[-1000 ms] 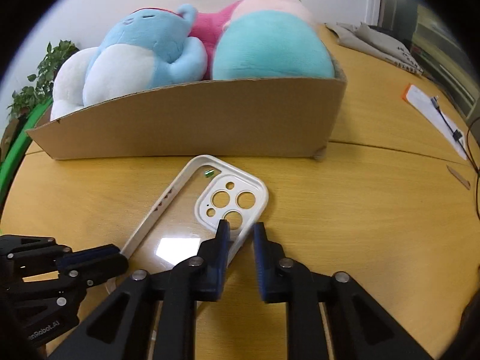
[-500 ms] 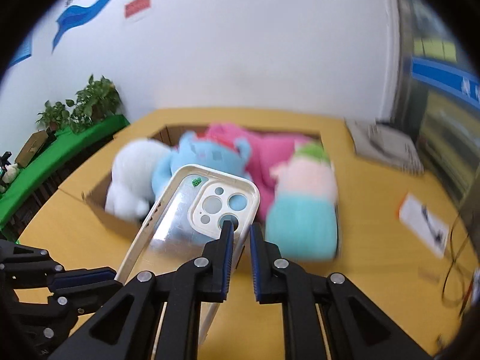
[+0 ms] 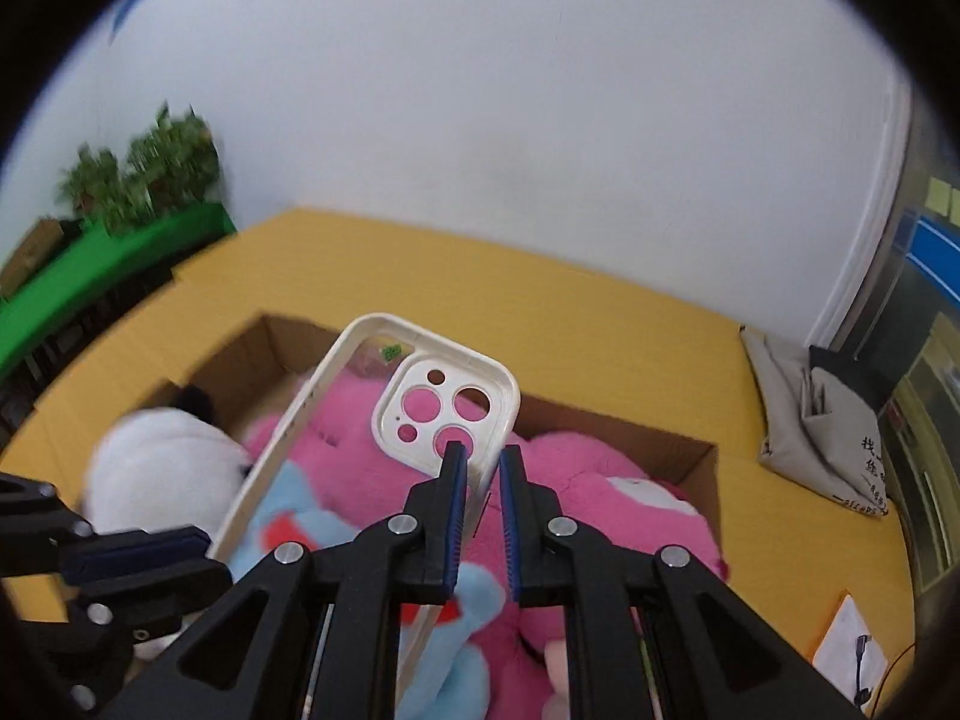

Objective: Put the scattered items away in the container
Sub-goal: 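Lay the phone case on top of the plushes in the box, open both grippers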

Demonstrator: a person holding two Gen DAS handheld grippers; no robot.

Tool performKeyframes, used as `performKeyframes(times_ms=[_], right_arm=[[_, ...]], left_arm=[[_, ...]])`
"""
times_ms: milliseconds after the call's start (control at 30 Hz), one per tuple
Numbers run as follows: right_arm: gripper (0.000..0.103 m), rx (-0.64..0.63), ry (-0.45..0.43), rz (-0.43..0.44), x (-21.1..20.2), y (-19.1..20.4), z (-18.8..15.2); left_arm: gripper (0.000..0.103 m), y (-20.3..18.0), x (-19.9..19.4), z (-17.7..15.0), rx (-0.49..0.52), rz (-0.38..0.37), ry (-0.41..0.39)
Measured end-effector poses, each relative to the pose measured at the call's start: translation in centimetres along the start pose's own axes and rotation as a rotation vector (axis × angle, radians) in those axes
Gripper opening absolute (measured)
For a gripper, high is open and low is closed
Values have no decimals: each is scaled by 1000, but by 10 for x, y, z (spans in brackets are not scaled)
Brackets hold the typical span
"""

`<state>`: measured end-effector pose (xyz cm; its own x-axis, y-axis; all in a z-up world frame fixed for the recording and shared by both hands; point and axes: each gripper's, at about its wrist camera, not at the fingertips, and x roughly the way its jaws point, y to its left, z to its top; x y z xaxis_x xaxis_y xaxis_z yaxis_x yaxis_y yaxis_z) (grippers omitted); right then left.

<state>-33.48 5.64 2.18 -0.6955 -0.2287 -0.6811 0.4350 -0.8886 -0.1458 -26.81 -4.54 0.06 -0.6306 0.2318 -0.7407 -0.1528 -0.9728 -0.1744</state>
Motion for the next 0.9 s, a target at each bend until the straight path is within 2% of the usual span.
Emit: performKeyframes(times_ms=[67,167,200,233,267,300,333,367,467,567,633,767,900], right_arm=[[11,-4,51,0,22,1,-9],[12,14,59,12,26,-1,-18],[19,19,52,13,21,-2,-19],[25,26,44,14,17,-4,-20],[46,41,31,20,9,-8,-20],[66,60,14,30,-1,-11,-21],[71,75,-6,38,-12,-13,-20],[76,89,-27,42,-24,-14,-22],[78,105,-70,60,-68,-14,-38],[79,107,-84,84,-102,-9,-66],[79,105,-85,85,-119,-2,-88],[79,141,-77,78,-141,10,-128],[79,194,-76,72,-156,17,-156]], left_arm=[[9,1,13,0,9,20,-10],[12,2,9,-4,-15,3,-18],[15,3,7,-3,-20,7,-17],[26,3,3,-3,-25,17,-17],[46,4,-2,-4,-33,27,-21],[56,4,-9,-6,-40,29,-32],[73,6,-17,-9,-44,25,-54],[80,6,-27,-13,-46,18,-80],[85,9,-58,-35,-56,17,-127],[97,9,-85,-71,-57,67,-145],[101,8,-97,-94,-48,97,-148],[102,5,-108,-132,-67,142,-132],[102,2,-117,-159,-132,124,-121]])
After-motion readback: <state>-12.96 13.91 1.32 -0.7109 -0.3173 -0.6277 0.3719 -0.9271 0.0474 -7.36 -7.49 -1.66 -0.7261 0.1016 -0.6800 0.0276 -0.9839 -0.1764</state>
